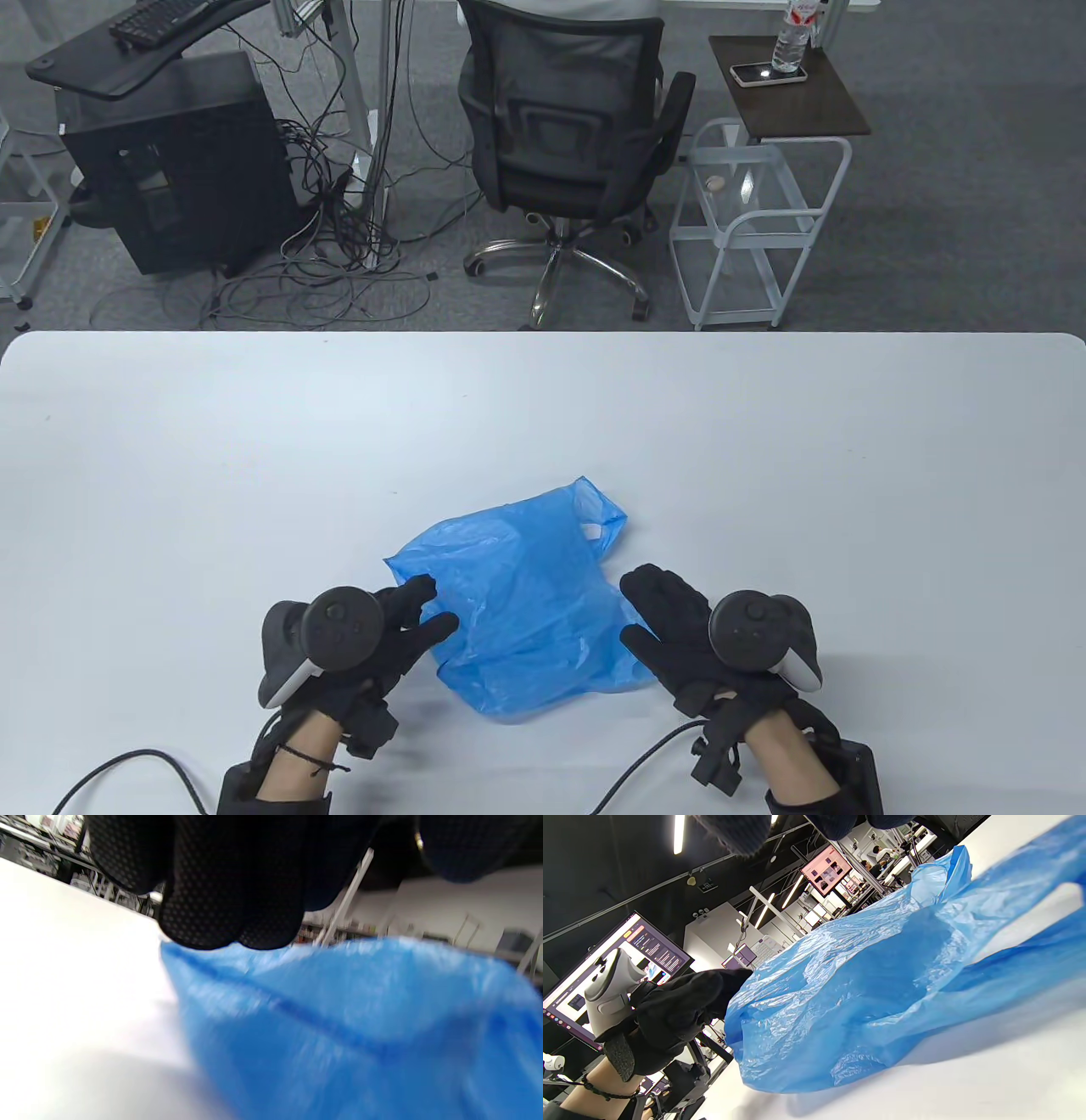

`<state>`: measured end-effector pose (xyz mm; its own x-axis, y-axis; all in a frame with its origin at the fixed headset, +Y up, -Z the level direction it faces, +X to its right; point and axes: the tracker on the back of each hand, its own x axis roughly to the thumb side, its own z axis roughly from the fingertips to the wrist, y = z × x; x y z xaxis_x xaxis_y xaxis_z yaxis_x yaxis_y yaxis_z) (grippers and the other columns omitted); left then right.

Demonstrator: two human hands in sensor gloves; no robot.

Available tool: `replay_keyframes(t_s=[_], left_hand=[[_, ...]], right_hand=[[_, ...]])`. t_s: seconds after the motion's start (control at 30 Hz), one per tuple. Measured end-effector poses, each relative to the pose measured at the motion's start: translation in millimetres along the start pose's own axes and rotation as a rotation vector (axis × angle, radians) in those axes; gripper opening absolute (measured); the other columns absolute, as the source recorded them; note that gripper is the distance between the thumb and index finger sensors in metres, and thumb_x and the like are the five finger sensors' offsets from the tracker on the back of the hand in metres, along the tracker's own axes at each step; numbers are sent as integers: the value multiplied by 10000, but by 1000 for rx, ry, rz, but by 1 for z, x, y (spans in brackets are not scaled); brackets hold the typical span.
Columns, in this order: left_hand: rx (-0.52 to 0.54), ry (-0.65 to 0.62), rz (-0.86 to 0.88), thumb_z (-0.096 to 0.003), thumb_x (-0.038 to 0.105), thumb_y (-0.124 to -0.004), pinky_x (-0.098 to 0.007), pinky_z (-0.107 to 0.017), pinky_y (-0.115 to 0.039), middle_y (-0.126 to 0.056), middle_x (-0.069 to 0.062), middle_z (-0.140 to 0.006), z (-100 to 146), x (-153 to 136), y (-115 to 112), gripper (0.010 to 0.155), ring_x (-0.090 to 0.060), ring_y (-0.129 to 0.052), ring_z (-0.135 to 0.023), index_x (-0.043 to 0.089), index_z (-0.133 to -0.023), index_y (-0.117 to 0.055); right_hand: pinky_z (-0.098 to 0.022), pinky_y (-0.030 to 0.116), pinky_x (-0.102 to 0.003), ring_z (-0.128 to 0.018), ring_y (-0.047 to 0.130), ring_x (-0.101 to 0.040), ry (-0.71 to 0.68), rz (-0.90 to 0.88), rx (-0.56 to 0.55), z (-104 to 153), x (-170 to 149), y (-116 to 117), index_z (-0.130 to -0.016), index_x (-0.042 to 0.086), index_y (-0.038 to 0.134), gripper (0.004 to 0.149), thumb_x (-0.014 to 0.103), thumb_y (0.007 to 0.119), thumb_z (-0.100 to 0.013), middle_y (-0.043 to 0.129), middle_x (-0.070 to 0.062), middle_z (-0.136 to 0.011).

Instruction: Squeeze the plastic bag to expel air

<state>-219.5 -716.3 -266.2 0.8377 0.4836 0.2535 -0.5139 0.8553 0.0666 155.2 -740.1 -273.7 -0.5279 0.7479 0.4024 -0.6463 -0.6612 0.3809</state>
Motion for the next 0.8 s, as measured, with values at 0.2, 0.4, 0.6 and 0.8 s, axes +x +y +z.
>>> replay_keyframes(t_s=[0.2, 0.4, 0.6, 0.8], left_hand=[[-57, -30, -14, -494, 569, -705, -588, -676, -648, -634, -46, -1116, -1, 3, -10, 661, -364, -694, -983, 282, -1072, -563], [-335, -29, -16, -494, 594, -686, -618, -746, -441, -402, -37, -1190, -10, -2, -37, 731, -380, -391, -1090, 279, -1108, -445], [-514, -3, -48, -497, 602, -678, -626, -743, -424, -401, -49, -1188, -12, -4, -62, 741, -387, -367, -1092, 261, -1110, -439], [-647, 23, -128, -499, 617, -657, -632, -746, -395, -358, -63, -1192, -14, 1, -82, 763, -395, -328, -1093, 253, -1117, -400]], right_hand=[[-625, 292, -750, -935, 307, -647, -1, 0, 2, 0, 0, 0, -1078, -29, 398, 654, 393, 587, -615, 356, -383, -1094], [-624, 292, -751, -935, 306, -647, 1, 1, 6, 0, 0, 1, -1078, -30, 397, 655, 393, 586, -615, 356, -382, -1095], [-624, 293, -750, -936, 306, -646, 6, 4, 15, 0, 0, 2, -1078, -29, 398, 654, 393, 586, -616, 355, -383, -1094], [-625, 290, -751, -935, 303, -648, 0, 3, 12, 0, 1, 2, -1078, -30, 397, 654, 391, 587, -615, 355, -383, -1094]])
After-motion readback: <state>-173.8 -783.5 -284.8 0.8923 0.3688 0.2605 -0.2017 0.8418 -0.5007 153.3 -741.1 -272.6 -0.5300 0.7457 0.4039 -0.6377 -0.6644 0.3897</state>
